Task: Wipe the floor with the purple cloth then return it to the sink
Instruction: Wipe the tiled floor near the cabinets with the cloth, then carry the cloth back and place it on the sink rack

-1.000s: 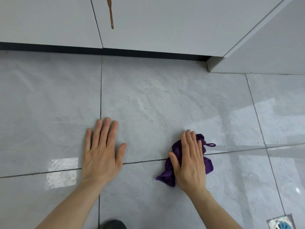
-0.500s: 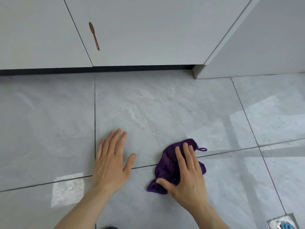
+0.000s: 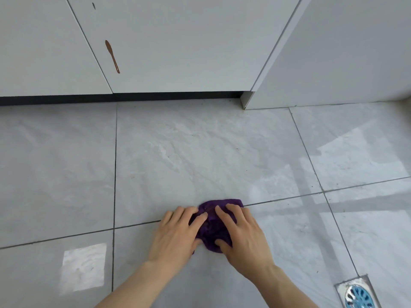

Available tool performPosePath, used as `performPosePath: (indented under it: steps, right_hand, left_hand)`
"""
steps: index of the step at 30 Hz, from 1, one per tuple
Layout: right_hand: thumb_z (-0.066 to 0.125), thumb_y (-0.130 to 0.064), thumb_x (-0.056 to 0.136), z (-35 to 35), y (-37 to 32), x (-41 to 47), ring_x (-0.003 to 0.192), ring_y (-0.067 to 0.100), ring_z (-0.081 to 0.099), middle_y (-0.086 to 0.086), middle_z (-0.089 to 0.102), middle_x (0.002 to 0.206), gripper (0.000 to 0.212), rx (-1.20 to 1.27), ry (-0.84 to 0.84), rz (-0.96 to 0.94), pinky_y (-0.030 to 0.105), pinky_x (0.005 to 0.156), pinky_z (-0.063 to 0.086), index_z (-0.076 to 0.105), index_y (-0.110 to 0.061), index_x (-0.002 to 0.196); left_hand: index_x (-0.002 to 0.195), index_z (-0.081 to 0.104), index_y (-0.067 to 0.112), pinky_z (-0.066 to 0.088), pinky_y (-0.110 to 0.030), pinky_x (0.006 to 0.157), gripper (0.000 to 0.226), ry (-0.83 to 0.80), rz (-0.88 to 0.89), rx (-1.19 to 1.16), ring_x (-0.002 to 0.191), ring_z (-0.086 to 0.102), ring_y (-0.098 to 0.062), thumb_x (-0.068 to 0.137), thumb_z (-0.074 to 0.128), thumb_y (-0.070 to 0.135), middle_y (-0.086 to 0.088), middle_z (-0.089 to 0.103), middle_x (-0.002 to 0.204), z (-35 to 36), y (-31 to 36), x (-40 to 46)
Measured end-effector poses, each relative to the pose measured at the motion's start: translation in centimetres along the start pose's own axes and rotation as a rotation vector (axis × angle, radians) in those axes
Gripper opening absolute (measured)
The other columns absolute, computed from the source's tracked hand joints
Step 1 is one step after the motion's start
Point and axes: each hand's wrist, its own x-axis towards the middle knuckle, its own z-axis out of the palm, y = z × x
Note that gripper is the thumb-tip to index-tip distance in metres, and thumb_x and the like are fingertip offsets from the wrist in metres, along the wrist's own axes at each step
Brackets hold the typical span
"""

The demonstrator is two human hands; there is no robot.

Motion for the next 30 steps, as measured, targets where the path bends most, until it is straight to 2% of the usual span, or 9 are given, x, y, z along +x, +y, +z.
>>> performPosePath:
  steps: [4, 9, 10, 12, 14, 18, 22, 26, 30]
  right_hand:
    - [0.088, -0.019, 0.069, 0.6, -1.1, -0.4, 0.086, 0.024, 0.064, 0.001, 0.067, 0.104, 0.055, -0.011, 0.054, 0.005, 0.033, 0.066, 0.057, 0.069, -0.020, 0.120]
    - [0.086, -0.011, 0.056, 1.0, -2.6, -1.5, 0.061, 0.018, 0.059, -0.003, 0.062, 0.076, 0.037, -0.047, 0.050, -0.076, 0.027, 0.048, 0.048, 0.072, -0.019, 0.090]
    - [0.085, -0.013, 0.051, 0.8, -2.9, -1.7, 0.057, 0.017, 0.058, -0.004, 0.061, 0.071, 0.036, -0.058, 0.024, -0.100, 0.026, 0.046, 0.045, 0.071, -0.020, 0.083]
    - [0.083, -0.020, 0.046, 0.3, -3.5, -1.9, 0.052, 0.015, 0.056, -0.006, 0.059, 0.064, 0.031, -0.078, -0.056, -0.128, 0.025, 0.042, 0.040, 0.069, -0.022, 0.074]
    - [0.077, -0.028, 0.053, -0.3, -3.9, -2.2, 0.055, 0.015, 0.059, -0.007, 0.061, 0.065, 0.023, -0.101, -0.158, -0.136, 0.026, 0.045, 0.036, 0.067, -0.024, 0.074]
    - [0.055, -0.032, 0.079, -2.3, -4.6, -2.8, 0.085, 0.024, 0.060, -0.001, 0.066, 0.092, 0.025, -0.071, -0.266, -0.120, 0.033, 0.063, 0.036, 0.062, -0.020, 0.100]
    - [0.054, -0.032, 0.084, -8.0, -6.3, -3.2, 0.090, 0.022, 0.058, -0.004, 0.065, 0.096, 0.025, -0.024, -0.187, -0.065, 0.032, 0.069, 0.043, 0.062, -0.023, 0.106]
    - [0.057, -0.030, 0.088, -16.8, -9.3, -3.7, 0.094, 0.021, 0.058, -0.004, 0.065, 0.099, 0.024, 0.003, -0.081, -0.039, 0.029, 0.068, 0.032, 0.064, -0.024, 0.110]
    - [0.058, -0.029, 0.091, -27.9, -12.7, -5.0, 0.094, 0.022, 0.057, -0.003, 0.062, 0.101, 0.024, 0.020, -0.023, -0.052, 0.028, 0.068, 0.032, 0.064, -0.023, 0.114]
  left_hand:
    - [0.104, 0.074, 0.029, 0.055, -0.033, 0.069, 0.042, 0.010, 0.011, 0.008, 0.081, 0.064, -0.019, 0.067, 0.089, 0.043, 0.007, 0.066, 0.091, 0.2, -0.8, -1.1]
    - [0.087, 0.074, 0.033, 0.055, -0.025, 0.064, 0.037, -0.053, 0.049, -0.063, 0.071, 0.063, -0.012, 0.058, 0.092, 0.046, 0.012, 0.064, 0.082, -0.3, -1.6, -2.5]
    - [0.091, 0.073, 0.033, 0.055, -0.025, 0.068, 0.035, -0.089, 0.054, -0.078, 0.074, 0.063, -0.012, 0.063, 0.090, 0.047, 0.012, 0.064, 0.087, -0.5, -1.7, -2.9]
    - [0.112, 0.067, 0.034, 0.049, -0.027, 0.085, 0.031, -0.182, 0.042, -0.120, 0.094, 0.060, -0.014, 0.086, 0.071, 0.049, 0.010, 0.060, 0.108, -0.5, -2.0, -3.6]
    - [0.125, 0.059, 0.036, 0.042, -0.027, 0.093, 0.034, -0.272, 0.012, -0.170, 0.106, 0.053, -0.015, 0.095, 0.055, 0.051, 0.011, 0.052, 0.118, -0.9, -2.3, -4.5]
    - [0.123, 0.058, 0.040, 0.039, -0.026, 0.085, 0.035, -0.394, 0.011, -0.205, 0.104, 0.053, -0.016, 0.092, 0.058, 0.055, 0.014, 0.051, 0.117, -4.1, -2.3, -5.2]
    - [0.123, 0.060, 0.038, 0.042, -0.028, 0.089, 0.035, -0.336, -0.008, -0.169, 0.107, 0.055, -0.015, 0.091, 0.061, 0.052, 0.013, 0.053, 0.115, -10.4, -1.8, -4.9]
    - [0.122, 0.060, 0.039, 0.039, -0.025, 0.085, 0.034, -0.262, -0.052, -0.175, 0.104, 0.057, -0.015, 0.090, 0.063, 0.051, 0.014, 0.054, 0.114, -20.1, -0.9, -4.9]
    - [0.120, 0.062, 0.040, 0.038, -0.024, 0.085, 0.033, -0.188, -0.093, -0.185, 0.100, 0.057, -0.013, 0.089, 0.065, 0.049, 0.015, 0.055, 0.110, -31.9, 1.0, -6.1]
